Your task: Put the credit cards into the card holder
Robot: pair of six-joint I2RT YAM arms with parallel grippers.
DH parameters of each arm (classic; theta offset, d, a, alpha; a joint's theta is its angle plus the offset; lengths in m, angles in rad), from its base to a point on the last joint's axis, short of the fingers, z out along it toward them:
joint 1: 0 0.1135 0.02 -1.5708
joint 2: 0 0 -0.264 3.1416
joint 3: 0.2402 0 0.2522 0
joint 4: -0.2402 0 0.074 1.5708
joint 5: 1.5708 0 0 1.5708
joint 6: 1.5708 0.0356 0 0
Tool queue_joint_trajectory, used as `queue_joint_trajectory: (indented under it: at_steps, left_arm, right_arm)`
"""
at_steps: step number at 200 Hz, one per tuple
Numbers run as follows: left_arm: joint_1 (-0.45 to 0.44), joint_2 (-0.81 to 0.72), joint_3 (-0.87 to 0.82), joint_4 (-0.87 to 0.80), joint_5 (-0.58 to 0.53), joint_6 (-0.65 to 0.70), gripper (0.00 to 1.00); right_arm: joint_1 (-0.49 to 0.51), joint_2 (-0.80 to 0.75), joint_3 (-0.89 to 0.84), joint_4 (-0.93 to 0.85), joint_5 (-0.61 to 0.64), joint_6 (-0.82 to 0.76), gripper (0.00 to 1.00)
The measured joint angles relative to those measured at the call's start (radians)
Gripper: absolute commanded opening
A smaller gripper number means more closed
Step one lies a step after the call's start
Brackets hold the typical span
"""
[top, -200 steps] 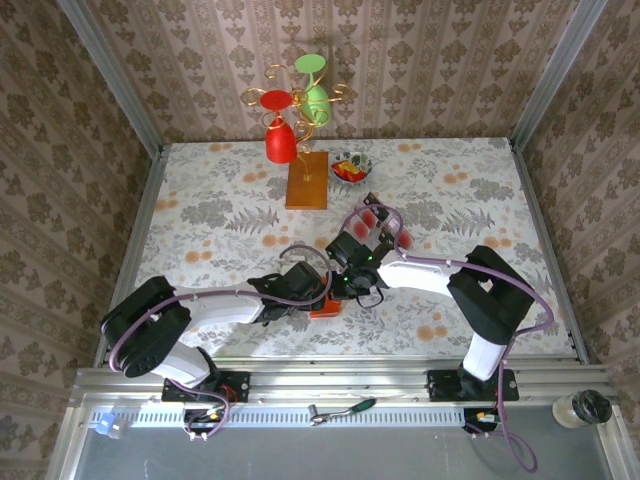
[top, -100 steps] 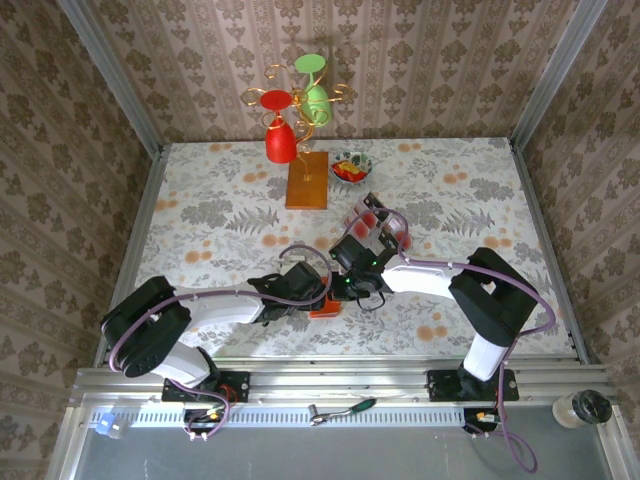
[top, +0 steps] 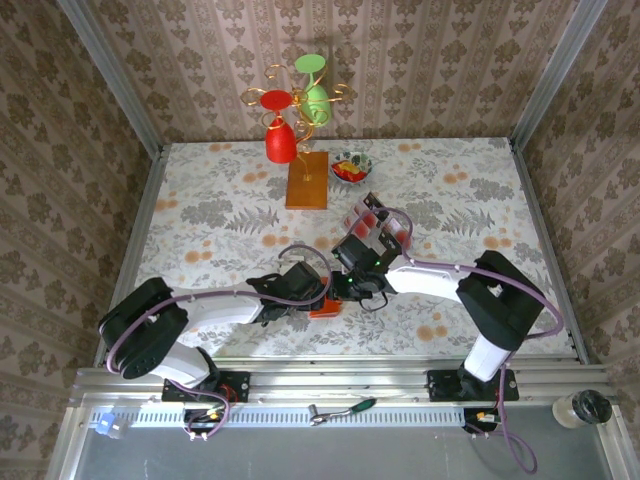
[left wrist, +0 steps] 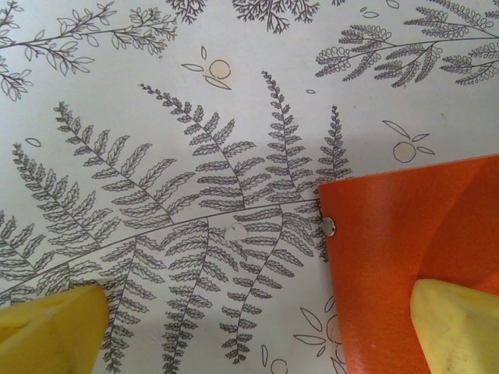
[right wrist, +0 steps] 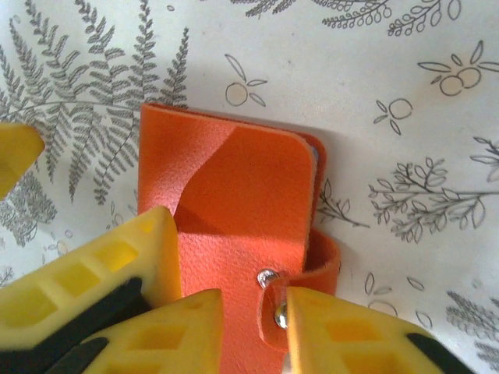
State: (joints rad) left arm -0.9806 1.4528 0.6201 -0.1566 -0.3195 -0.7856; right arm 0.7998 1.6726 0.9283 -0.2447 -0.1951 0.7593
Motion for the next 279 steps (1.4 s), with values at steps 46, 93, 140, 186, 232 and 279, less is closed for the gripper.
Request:
queue_joint_trajectory:
  at_steps: [46,93,140,186,232,279]
  left_arm:
    - [0.009,-0.074,0.012,-0.069,0.001,0.013,1.0]
    - [0.029,-0.108,0.025,-0.085,0.001,0.027,1.0]
    - [0.028,-0.069,0.025,-0.074,0.009,0.031,1.0]
    - [0.011,0.003,0.025,-0.068,-0.006,0.037,1.0]
    - [-0.011,0.02,0.031,-0.061,-0.041,0.037,1.0]
    - [-0.015,0.026,0.031,-0.053,-0.048,0.037,1.0]
  right_arm:
    - [-0.016,-0.122,0.011,-0.033,0.0,-0.003,0.43]
    - [-0.027,-0.132,0.013,-0.051,0.012,-0.007,0.43]
    - [-0.007,-0.05,0.026,-0.099,0.042,-0.041,0.39]
    - [0.011,0.01,0.079,-0.14,0.069,-0.074,0.36]
    - [0.016,0.031,0.088,-0.154,0.087,-0.087,0.32]
    - [0.018,0.044,0.091,-0.159,0.088,-0.091,0.34]
